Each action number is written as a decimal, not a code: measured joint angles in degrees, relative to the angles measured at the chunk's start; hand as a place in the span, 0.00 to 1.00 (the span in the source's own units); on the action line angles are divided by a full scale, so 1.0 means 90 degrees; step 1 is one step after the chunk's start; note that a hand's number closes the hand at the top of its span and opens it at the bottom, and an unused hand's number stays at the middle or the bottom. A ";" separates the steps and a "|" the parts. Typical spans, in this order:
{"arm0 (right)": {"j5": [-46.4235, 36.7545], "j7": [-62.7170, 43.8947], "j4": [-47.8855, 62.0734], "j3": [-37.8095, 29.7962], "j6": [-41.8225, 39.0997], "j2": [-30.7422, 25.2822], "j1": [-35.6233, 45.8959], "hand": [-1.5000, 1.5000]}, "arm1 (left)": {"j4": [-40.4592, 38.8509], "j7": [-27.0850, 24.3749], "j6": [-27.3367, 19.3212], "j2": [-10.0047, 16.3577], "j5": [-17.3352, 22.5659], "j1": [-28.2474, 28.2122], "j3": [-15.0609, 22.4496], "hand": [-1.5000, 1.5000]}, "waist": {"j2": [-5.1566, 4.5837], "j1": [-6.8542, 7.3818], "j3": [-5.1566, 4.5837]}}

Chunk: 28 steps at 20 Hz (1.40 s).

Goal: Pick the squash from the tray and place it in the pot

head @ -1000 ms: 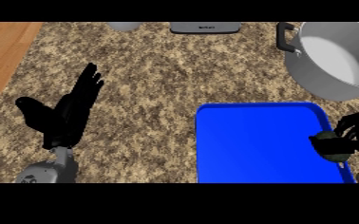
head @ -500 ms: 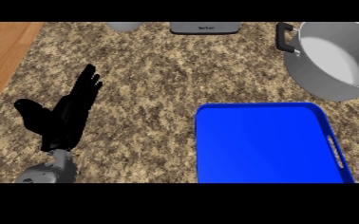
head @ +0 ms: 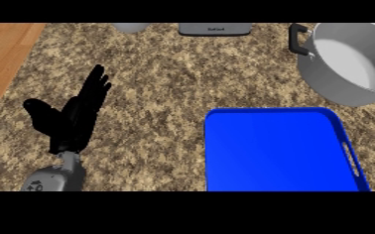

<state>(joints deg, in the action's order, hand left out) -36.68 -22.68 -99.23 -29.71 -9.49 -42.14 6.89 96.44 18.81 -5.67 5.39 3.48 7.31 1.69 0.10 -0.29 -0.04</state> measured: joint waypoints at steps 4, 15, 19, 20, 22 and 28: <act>0.0271 -0.0192 0.0181 -0.0033 -0.0264 -0.0316 0.0806 1.00 | 0.0189 0.0173 0.0030 0.0014 0.0028 0.0014 0.0002 0.50 | -0.0007 0.0059 0.0001; -0.0098 -0.0331 0.2794 0.0820 0.0010 -0.0583 0.3133 1.00 | 0.0215 0.0159 0.0183 0.0005 0.0060 -0.0037 -0.0023 0.50 | -0.0037 0.0159 0.0003; -0.0359 -0.0005 0.4047 0.1056 0.0328 -0.0546 0.3768 1.00 | 0.0095 0.0113 0.0106 -0.0095 -0.0044 0.0069 0.0034 0.50 | -0.0048 0.0178 0.0004; -0.0430 0.0073 0.4287 0.1116 0.0469 -0.0460 0.3841 1.00 | 0.0020 0.0070 0.0137 -0.0079 -0.0008 0.0097 -0.0022 0.50 | -0.0049 0.0176 0.0003; -0.0564 0.0349 0.4840 0.1212 0.0690 -0.0396 0.4018 1.00 | -0.0010 0.0005 0.0213 -0.0046 0.0009 0.0053 -0.0035 0.50 | -0.0055 0.0186 0.0006; -0.0543 0.0815 0.6371 0.1124 0.1004 -0.0128 0.4528 0.00 | 0.0054 0.0075 0.0241 -0.0035 0.0037 0.0148 -0.0058 0.50 | -0.0078 0.0245 0.0011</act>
<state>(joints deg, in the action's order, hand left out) -41.57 -15.34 -41.89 -19.60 -0.45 -43.30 47.64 96.92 19.49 -3.51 5.08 3.81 8.65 1.17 -0.60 1.92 0.06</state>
